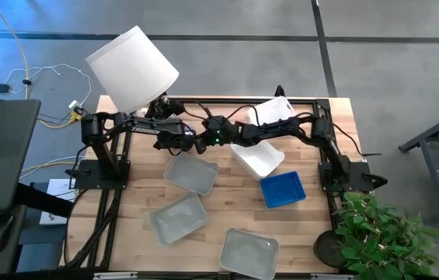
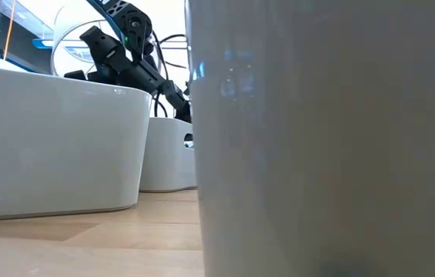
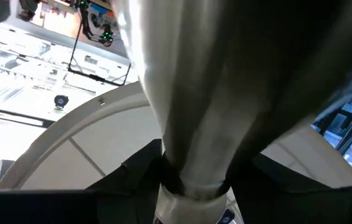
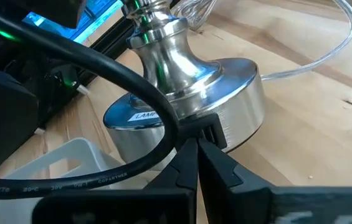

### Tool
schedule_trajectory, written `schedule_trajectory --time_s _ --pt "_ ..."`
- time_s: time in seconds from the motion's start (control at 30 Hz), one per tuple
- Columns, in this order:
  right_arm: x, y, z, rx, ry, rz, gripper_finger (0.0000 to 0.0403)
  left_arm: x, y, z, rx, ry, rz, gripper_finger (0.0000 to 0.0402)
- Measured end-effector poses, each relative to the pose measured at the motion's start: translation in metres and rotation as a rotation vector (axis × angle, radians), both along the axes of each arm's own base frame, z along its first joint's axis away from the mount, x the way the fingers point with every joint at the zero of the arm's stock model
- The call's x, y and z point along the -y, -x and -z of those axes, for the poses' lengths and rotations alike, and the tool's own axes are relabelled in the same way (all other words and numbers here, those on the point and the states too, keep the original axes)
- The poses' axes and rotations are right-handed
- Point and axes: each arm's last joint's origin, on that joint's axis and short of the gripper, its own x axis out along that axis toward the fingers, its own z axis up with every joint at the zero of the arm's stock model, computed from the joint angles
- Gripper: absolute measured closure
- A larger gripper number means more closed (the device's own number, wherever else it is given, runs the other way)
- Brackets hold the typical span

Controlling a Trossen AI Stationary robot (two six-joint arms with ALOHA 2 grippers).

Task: Stack baskets by color
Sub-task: Adjust the white lamp shade

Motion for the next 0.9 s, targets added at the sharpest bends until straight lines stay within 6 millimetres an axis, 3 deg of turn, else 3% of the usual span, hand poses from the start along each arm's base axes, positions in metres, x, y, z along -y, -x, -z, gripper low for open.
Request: schedule_trajectory --time_s 0.43,0.5,0.63,0.9 --pt "-0.001 -0.001 0.007 -0.002 -0.020 0.003 0.0403 0.003 0.000 0.001 -0.005 0.010 0.003 0.0205" --pt "-0.001 -0.001 0.008 -0.005 -0.024 0.010 0.0403 0.002 0.000 0.005 -0.032 0.005 0.015 0.0237" --pt "-0.003 -0.002 0.011 -0.016 -0.031 0.016 0.0403 0.002 0.004 0.019 0.064 0.085 -0.099 0.0370" --pt "-0.007 -0.001 0.014 -0.036 -0.023 0.027 0.0403 0.000 0.008 0.041 0.109 0.134 -0.134 0.0398"
